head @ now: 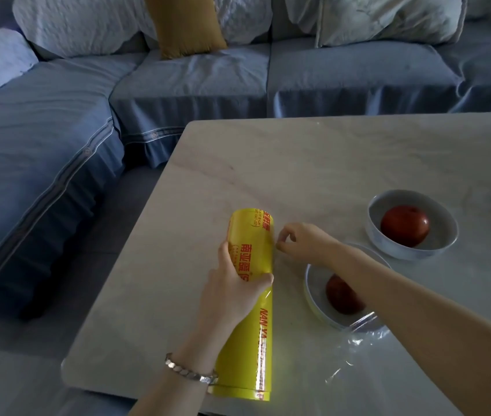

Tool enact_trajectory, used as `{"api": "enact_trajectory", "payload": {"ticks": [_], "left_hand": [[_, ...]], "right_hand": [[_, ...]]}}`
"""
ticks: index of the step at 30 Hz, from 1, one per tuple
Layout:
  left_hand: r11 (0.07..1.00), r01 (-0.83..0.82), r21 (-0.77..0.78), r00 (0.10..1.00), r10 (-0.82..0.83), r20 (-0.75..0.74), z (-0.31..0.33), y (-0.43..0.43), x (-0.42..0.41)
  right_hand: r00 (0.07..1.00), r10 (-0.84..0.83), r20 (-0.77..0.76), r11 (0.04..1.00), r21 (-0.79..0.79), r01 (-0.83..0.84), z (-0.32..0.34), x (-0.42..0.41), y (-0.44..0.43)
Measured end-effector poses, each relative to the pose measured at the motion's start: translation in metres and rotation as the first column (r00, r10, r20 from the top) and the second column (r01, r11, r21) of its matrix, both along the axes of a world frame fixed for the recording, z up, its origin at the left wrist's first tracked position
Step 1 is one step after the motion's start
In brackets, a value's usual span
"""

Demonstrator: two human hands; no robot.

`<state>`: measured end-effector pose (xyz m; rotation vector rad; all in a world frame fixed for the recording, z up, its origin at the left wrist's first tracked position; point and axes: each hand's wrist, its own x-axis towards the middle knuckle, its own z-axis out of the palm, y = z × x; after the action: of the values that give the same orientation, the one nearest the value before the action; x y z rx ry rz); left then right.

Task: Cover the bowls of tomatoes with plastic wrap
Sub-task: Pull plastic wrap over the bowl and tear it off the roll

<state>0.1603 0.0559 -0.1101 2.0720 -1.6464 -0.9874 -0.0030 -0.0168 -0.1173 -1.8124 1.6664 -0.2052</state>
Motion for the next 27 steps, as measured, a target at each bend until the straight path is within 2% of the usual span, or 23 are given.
{"api": "enact_trajectory", "payload": {"ticks": [6,10,15,20,23,25,27], "left_hand": [[1.000,-0.001,0.023,0.999,0.000,0.037,-0.001,0.002,0.000],[1.000,0.002,0.002,0.997,-0.002,0.073,-0.002,0.002,-0.002],[1.000,0.013,0.007,0.999,-0.013,0.042,-0.004,0.001,0.003],[1.000,-0.002,0.001,0.999,0.002,0.048,-0.005,0.001,0.002],[1.000,-0.018,0.005,0.998,0.018,0.055,-0.005,0.002,0.000],[1.000,-0.025,0.012,0.997,0.024,0.068,-0.004,0.002,-0.002],[0.999,-0.027,0.021,0.997,0.026,0.075,-0.003,0.002,-0.002]], "right_hand": [[0.998,-0.047,0.031,0.999,0.025,0.046,-0.003,-0.002,-0.002],[0.998,-0.039,-0.056,0.999,0.009,0.039,-0.007,0.001,-0.002],[0.978,-0.149,-0.148,0.989,-0.021,0.148,-0.006,0.006,-0.004],[0.929,-0.370,0.028,0.928,0.049,0.369,-0.006,0.006,-0.013],[0.880,-0.447,0.161,0.894,0.089,0.438,-0.006,0.004,-0.021],[0.868,-0.429,0.249,0.902,0.073,0.425,-0.005,0.005,-0.022],[0.877,-0.319,0.359,0.945,0.058,0.321,-0.004,0.007,-0.021]]}}
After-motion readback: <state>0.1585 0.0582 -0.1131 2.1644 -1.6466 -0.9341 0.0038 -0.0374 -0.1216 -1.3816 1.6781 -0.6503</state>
